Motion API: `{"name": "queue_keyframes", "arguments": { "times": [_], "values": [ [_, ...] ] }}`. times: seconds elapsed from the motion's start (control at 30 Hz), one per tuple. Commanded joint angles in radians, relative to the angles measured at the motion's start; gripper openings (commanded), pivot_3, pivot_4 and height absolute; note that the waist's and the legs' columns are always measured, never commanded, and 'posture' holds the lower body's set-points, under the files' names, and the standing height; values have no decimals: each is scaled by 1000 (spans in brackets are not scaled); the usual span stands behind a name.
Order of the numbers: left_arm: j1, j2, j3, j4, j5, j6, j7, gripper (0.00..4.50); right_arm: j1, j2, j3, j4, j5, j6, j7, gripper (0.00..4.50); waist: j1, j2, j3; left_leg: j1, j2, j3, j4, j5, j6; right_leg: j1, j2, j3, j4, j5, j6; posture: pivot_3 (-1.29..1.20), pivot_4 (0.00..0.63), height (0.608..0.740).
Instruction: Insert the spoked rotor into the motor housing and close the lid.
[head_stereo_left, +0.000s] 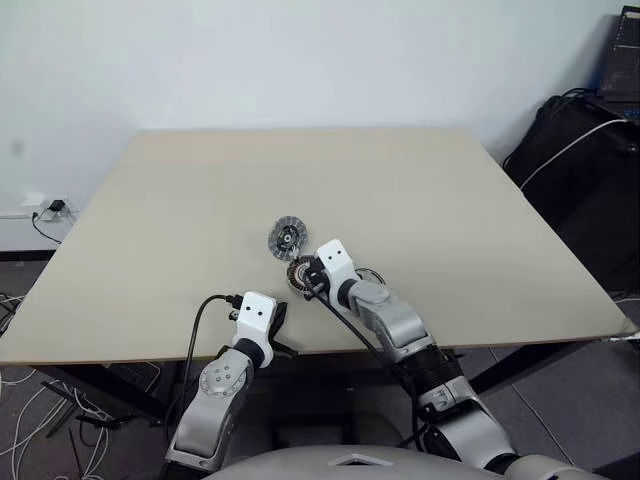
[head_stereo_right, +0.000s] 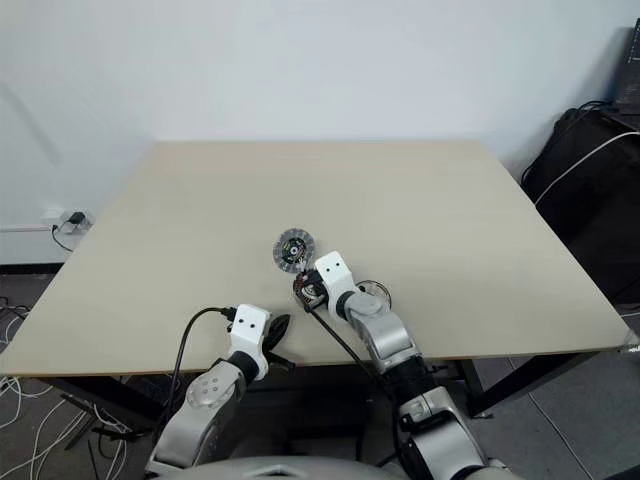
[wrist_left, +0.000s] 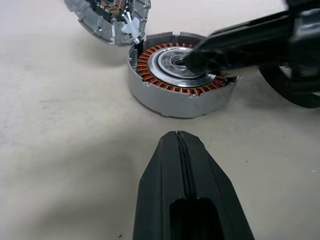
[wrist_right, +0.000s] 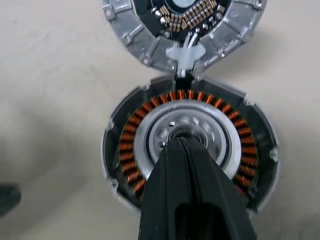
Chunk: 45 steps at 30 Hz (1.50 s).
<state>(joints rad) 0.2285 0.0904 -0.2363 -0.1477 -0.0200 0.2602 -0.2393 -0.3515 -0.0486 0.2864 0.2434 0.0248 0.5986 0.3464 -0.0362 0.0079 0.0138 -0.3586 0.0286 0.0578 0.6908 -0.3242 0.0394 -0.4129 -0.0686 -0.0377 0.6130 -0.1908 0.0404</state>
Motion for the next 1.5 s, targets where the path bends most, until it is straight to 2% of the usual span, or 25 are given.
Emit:
{"name": "queue_keyframes", "arguments": {
  "times": [0.03,0.3,0.5,0.83,1.17,1.3,1.4,1.5],
  "values": [
    [-7,-1,1,-20,-4,1,0,0,8,-1,-25,-21,1,9,-17,34,0,0,0,0,0,0,0,0,0,0,0,0,0,0,0,0,0,740],
    [-15,0,-4,-15,-3,3,-6,0,-55,64,-90,-55,23,-94,-71,34,-2,1,1,-1,0,0,0,0,0,-2,0,0,0,0,0,0,0,740],
    [-11,3,0,-23,-4,10,-5,0,-74,82,-73,3,2,-145,-69,34,1,1,1,-1,0,0,0,0,0,-2,0,0,0,1,-2,0,0,740],
    [-3,2,-1,-28,-6,10,-3,0,-27,24,-38,118,-50,-93,-63,34,-1,2,1,-1,0,1,0,0,0,-2,0,0,0,1,-2,0,0,740],
    [-20,2,-6,-17,-6,13,-12,0,-23,32,-68,-47,-9,-40,-47,34,0,2,1,0,0,1,0,0,0,-1,0,0,1,0,0,0,0,740],
    [-23,1,-8,-14,-5,12,-13,0,-42,10,-39,-102,-10,-11,-4,34,0,2,1,-1,0,0,0,0,0,-2,0,0,0,1,-3,0,0,740],
    [-25,0,-8,-13,-6,11,-12,0,-63,-10,-17,-119,-20,18,17,602,0,2,1,-1,0,0,0,0,0,-2,0,0,0,1,-2,0,0,740],
    [-25,-4,-8,-12,-6,10,-10,0,-88,-14,-4,-111,-39,53,-2,1605,0,2,1,-1,0,0,0,0,0,-2,0,0,0,1,-1,0,0,740]
  ]
}}
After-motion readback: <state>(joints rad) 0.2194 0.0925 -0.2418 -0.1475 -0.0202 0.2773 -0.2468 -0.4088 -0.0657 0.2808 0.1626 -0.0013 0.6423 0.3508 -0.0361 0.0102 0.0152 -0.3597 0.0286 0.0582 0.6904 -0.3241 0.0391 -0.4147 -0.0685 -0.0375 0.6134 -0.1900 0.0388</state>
